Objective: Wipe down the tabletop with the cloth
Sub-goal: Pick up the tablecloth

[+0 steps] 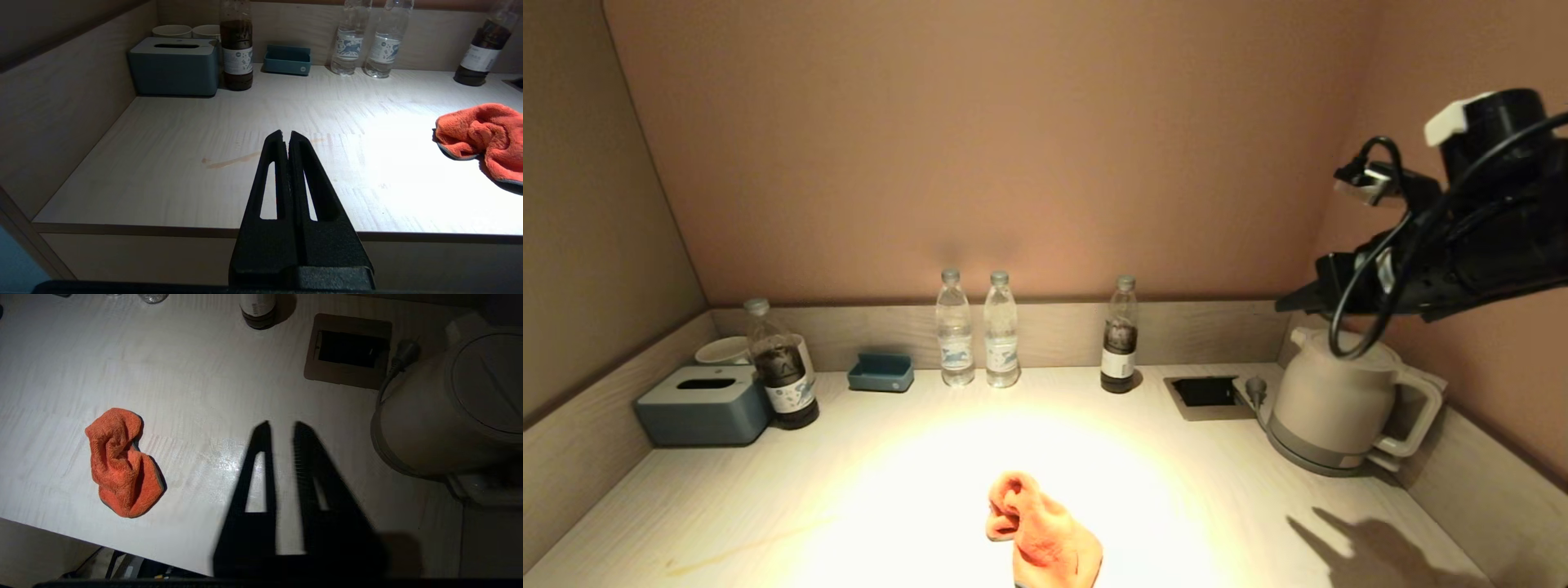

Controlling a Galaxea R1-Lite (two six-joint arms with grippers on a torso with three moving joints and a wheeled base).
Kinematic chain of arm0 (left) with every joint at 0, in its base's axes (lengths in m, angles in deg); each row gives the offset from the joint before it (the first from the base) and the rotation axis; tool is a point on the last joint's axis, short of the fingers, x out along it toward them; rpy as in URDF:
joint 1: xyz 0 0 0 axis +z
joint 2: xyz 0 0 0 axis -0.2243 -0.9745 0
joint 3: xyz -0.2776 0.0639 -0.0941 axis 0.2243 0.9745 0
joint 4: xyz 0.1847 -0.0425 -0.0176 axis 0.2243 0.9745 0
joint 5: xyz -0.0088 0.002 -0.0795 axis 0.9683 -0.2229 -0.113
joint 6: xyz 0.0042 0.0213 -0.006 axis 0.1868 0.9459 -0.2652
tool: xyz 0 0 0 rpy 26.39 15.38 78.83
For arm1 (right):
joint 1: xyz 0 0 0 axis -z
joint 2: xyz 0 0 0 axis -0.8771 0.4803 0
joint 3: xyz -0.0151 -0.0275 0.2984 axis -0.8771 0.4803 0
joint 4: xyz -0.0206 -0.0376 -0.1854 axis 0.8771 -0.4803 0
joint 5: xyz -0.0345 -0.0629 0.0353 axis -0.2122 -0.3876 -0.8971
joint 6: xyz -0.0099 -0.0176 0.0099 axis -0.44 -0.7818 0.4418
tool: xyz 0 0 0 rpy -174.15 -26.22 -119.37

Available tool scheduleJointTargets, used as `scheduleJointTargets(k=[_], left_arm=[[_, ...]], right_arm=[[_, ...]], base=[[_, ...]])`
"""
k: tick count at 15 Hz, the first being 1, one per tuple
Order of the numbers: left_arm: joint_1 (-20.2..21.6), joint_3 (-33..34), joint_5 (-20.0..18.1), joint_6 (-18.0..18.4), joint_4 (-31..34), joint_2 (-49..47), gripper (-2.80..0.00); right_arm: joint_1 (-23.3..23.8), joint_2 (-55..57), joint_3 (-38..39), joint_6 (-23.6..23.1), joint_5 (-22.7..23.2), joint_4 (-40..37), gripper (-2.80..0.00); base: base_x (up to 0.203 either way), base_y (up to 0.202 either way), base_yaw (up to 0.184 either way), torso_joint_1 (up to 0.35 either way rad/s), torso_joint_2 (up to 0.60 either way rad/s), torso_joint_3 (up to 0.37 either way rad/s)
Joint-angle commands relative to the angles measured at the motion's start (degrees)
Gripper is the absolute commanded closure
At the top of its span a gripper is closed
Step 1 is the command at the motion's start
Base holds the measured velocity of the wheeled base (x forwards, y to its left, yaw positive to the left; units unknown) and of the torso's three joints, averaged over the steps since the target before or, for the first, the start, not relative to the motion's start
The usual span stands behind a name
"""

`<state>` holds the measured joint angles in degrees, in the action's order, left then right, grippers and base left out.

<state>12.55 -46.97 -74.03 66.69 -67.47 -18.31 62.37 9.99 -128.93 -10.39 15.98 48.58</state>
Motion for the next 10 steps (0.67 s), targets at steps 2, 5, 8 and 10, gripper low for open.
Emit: scheduleJointTargets(k=[2, 5, 8, 10], left_arm=[[0.0, 0.0, 0.0, 0.0, 0.0, 0.0, 0.00], [0.0, 0.0, 0.0, 0.0, 0.0, 0.0, 0.00], [0.0, 0.0, 0.0, 0.0, 0.0, 0.0, 0.00], [0.0, 0.0, 0.0, 0.0, 0.0, 0.0, 0.00]], right_arm=[[0.7, -15.2, 10.6, 0.0, -2.2, 16.1, 0.00], [0.8, -24.1, 17.9, 1.1, -6.5, 21.0, 0.00], [0.9, -31.9, 22.3, 2.3, -9.8, 22.4, 0.00], [0.9, -40.0, 26.9, 2.7, -12.3, 23.2, 0.00]], base=[[0.000, 0.000, 0.000, 0.000, 0.00, 0.000], [0.000, 0.000, 0.000, 0.000, 0.00, 0.000], [0.000, 0.000, 0.000, 0.000, 0.00, 0.000], [0.000, 0.000, 0.000, 0.000, 0.00, 0.000]])
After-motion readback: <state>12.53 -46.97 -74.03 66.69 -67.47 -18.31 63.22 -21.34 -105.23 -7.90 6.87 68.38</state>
